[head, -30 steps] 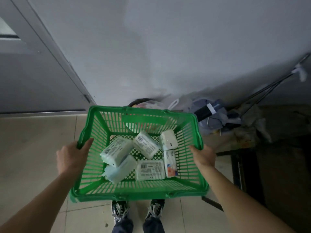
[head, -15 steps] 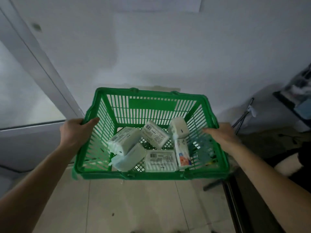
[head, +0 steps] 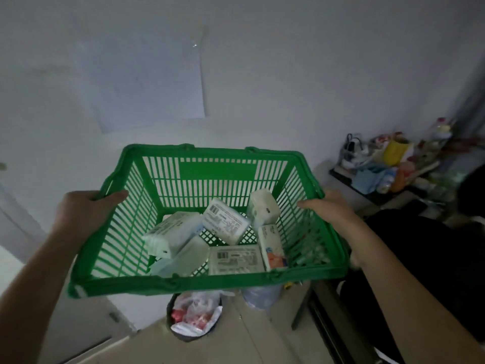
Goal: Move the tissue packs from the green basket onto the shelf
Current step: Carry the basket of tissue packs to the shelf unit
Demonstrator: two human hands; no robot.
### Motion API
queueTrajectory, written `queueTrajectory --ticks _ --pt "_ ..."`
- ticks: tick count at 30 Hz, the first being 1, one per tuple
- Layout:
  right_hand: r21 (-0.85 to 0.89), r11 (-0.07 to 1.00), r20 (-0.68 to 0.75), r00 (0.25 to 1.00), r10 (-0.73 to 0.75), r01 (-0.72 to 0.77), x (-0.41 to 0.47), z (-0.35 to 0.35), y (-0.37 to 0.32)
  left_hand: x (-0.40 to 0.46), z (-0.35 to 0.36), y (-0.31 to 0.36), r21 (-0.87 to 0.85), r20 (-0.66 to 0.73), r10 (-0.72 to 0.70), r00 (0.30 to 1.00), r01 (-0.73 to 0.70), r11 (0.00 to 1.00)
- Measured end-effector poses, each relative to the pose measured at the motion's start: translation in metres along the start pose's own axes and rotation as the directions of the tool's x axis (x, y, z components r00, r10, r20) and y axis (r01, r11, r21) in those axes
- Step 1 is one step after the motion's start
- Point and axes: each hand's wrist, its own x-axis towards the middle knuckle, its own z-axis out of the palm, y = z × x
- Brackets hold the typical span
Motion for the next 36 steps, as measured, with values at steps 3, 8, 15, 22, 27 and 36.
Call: queueTrajectory --ticks 3,8,15,22,27,36 --pt "0.053 0.998 -0.065 0.998 0.018 -0.014 -0.026 -0.037 0.005 0.002 0.011 0.036 0.028 0.069 0.107 0.992 -0.110 0.994" --pt "0.148 0.987 -0.203 0.975 0.085 -0.056 -0.081 -0.101 0.018 -0.016 0.030 0.098 -0.029 0.101 0.286 0.953 -0.284 0.958" --pt "0.184 0.968 -0.367 0.901 0.230 -0.172 -0.165 -0.194 0.069 -0.061 0.084 0.182 -0.142 0.284 0.459 0.842 -0.437 0.888" --pt "0.259 0.930 -0.558 0.746 0.363 -0.260 -0.270 -0.271 0.147 -0.153 0.148 0.257 -0.278 0.484 0.552 0.679 -0.478 0.833" --pt "0.343 0.900 -0.647 0.626 0.435 -0.270 -0.361 -0.323 0.200 -0.248 0.197 0.302 -0.327 0.572 0.608 0.551 -0.527 0.784" --pt "0.465 0.838 -0.736 0.402 0.545 -0.285 -0.540 -0.418 0.299 -0.458 0.284 0.378 -0.494 0.624 0.738 0.258 -0.601 0.628"
